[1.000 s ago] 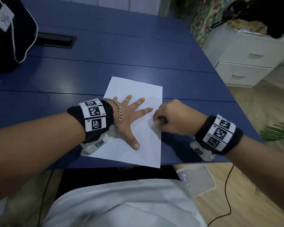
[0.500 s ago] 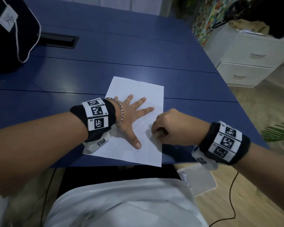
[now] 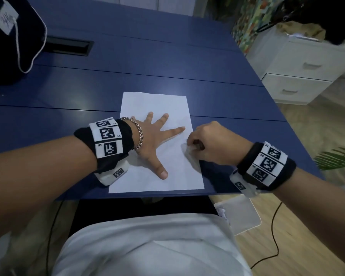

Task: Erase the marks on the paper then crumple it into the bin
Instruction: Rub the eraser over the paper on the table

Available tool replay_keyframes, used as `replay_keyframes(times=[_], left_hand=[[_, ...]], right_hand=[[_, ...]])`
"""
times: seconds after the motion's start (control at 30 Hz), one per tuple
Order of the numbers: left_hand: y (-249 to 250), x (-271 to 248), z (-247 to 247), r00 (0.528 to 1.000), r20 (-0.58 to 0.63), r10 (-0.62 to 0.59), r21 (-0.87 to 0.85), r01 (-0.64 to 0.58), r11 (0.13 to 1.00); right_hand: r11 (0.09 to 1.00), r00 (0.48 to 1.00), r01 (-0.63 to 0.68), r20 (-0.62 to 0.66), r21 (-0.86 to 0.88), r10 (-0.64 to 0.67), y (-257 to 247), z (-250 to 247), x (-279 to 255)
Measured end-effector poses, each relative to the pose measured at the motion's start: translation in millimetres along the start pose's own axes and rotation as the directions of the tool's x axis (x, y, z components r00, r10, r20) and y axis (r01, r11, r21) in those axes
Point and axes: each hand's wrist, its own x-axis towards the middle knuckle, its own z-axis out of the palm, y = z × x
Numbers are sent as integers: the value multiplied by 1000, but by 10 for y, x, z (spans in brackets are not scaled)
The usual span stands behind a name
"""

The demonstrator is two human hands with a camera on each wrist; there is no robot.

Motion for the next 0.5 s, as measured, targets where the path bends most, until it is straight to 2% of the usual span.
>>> replay_keyframes(times=[0.1,0.23,0.4,0.5], left_hand=[[4,-23,26,999,18,-32,-6,32,999],[37,-47,29,998,32,-55,-11,56,998],[50,-54,51,996,37,-76,-24,76,997],[67,-37,47,994,55,-89,-25,91,996]], right_hand=[[1000,1000,-16,19,-24,16,-124,25,-18],[993,990,94,113,-69,-86,-312,78,-52],[995,998,-59,4,-74,60,-53,-14,93],[994,997,23,72,-104,-16,-309,55,25]])
